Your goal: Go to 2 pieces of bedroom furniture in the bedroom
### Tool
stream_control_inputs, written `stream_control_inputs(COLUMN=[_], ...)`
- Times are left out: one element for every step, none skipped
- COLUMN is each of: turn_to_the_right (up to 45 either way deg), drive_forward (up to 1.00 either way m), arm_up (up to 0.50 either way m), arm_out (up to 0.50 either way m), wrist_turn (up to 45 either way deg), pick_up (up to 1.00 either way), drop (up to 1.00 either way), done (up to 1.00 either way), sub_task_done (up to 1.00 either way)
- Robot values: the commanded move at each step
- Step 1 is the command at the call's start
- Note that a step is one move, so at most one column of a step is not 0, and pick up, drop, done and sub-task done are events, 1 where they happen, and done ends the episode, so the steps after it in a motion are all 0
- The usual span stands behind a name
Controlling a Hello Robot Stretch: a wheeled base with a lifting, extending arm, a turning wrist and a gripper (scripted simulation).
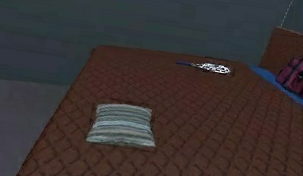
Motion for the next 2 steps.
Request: stream_control_inputs(turn_to_the_right=[18.0, 0.0], drive_forward=[0.0, 0.0], arm_up=[0.0, 0.0], arm_out=[0.0, 0.0], wrist_turn=[0.0, 0.0], pick_up=[0.0, 0.0], drop=[0.0, 0.0], done=[0.0, 1.0], sub_task_done=[0.0, 0.0])
